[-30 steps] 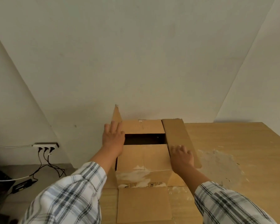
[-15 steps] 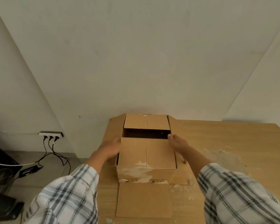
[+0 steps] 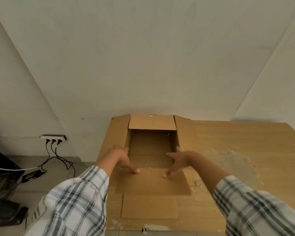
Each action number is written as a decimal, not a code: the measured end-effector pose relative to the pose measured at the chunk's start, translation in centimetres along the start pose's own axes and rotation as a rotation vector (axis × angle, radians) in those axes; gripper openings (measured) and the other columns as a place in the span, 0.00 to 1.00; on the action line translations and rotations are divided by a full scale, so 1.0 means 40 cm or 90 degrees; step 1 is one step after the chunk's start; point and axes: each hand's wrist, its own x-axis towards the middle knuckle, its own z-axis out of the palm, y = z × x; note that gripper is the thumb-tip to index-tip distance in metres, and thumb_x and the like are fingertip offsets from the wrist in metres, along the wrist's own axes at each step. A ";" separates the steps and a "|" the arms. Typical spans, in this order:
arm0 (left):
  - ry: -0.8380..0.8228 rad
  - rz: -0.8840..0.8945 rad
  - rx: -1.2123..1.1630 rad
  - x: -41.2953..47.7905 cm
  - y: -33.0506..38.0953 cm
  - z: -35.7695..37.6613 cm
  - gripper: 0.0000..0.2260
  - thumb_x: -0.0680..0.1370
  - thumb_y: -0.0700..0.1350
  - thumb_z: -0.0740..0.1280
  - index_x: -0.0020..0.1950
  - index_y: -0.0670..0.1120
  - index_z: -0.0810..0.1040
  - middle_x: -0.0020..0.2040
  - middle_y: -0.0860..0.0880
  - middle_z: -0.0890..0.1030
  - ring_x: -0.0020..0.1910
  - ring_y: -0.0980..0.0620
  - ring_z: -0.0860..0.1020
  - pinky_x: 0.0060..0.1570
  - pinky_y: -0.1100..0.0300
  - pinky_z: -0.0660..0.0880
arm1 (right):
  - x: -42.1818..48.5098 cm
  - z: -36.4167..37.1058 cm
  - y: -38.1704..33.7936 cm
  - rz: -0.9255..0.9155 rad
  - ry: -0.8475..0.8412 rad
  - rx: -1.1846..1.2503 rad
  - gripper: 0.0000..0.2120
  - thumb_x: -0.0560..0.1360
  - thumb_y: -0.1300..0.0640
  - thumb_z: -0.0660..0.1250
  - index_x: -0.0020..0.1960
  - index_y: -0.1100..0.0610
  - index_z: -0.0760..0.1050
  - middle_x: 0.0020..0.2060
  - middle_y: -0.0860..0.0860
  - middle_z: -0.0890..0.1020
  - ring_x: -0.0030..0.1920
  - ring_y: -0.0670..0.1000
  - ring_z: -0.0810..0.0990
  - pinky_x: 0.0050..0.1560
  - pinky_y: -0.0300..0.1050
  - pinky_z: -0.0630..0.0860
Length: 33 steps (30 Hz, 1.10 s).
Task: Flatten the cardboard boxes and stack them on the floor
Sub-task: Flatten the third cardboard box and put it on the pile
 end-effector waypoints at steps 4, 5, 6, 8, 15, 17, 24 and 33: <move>0.073 -0.039 0.066 0.030 0.015 0.064 0.58 0.65 0.67 0.75 0.82 0.51 0.45 0.80 0.40 0.45 0.78 0.34 0.48 0.74 0.40 0.60 | 0.097 0.109 -0.045 0.114 0.076 -0.081 0.59 0.62 0.28 0.71 0.79 0.42 0.37 0.74 0.56 0.27 0.75 0.72 0.41 0.69 0.76 0.54; 0.084 -0.041 0.060 0.033 0.016 0.072 0.57 0.65 0.67 0.76 0.82 0.51 0.45 0.80 0.40 0.45 0.78 0.34 0.49 0.74 0.40 0.62 | 0.105 0.117 -0.050 0.131 0.085 -0.096 0.58 0.63 0.28 0.71 0.79 0.41 0.36 0.74 0.56 0.27 0.75 0.73 0.41 0.67 0.77 0.55; 0.089 -0.044 0.058 0.042 0.017 0.075 0.58 0.64 0.67 0.76 0.82 0.51 0.45 0.80 0.41 0.46 0.78 0.34 0.50 0.73 0.38 0.63 | 0.104 0.114 -0.052 0.146 0.077 -0.106 0.57 0.64 0.28 0.70 0.78 0.41 0.36 0.75 0.54 0.27 0.75 0.74 0.41 0.67 0.78 0.55; 0.068 -0.057 0.065 0.052 0.017 0.061 0.61 0.61 0.68 0.77 0.82 0.53 0.44 0.80 0.41 0.45 0.78 0.33 0.51 0.71 0.34 0.63 | 0.077 0.083 -0.061 0.165 0.051 -0.134 0.57 0.64 0.26 0.69 0.79 0.41 0.37 0.77 0.52 0.32 0.74 0.75 0.43 0.64 0.82 0.52; 0.099 -0.061 -0.018 0.130 -0.004 -0.084 0.52 0.67 0.72 0.69 0.82 0.51 0.48 0.80 0.40 0.55 0.76 0.35 0.63 0.69 0.38 0.68 | 0.130 -0.075 -0.104 0.025 0.200 -0.089 0.44 0.73 0.27 0.57 0.79 0.53 0.57 0.77 0.57 0.60 0.78 0.64 0.51 0.71 0.74 0.47; 0.151 -0.045 -0.049 0.170 -0.018 -0.114 0.45 0.71 0.69 0.67 0.80 0.48 0.55 0.77 0.41 0.65 0.72 0.38 0.68 0.66 0.42 0.72 | 0.174 -0.094 -0.120 -0.017 0.186 -0.029 0.41 0.76 0.33 0.59 0.80 0.56 0.52 0.77 0.58 0.60 0.76 0.63 0.57 0.73 0.66 0.57; 0.331 0.003 -0.015 0.224 -0.031 -0.212 0.29 0.77 0.61 0.63 0.74 0.48 0.66 0.75 0.42 0.62 0.72 0.37 0.63 0.66 0.42 0.66 | 0.263 -0.141 -0.201 0.025 0.423 0.023 0.46 0.78 0.38 0.61 0.79 0.52 0.33 0.78 0.55 0.36 0.78 0.62 0.46 0.74 0.68 0.49; 0.409 0.025 -0.108 0.372 -0.067 -0.330 0.33 0.75 0.55 0.68 0.76 0.49 0.58 0.74 0.43 0.57 0.70 0.38 0.62 0.64 0.44 0.68 | 0.453 -0.290 -0.229 0.080 0.379 0.013 0.46 0.78 0.40 0.61 0.78 0.49 0.30 0.77 0.52 0.30 0.78 0.58 0.36 0.73 0.71 0.41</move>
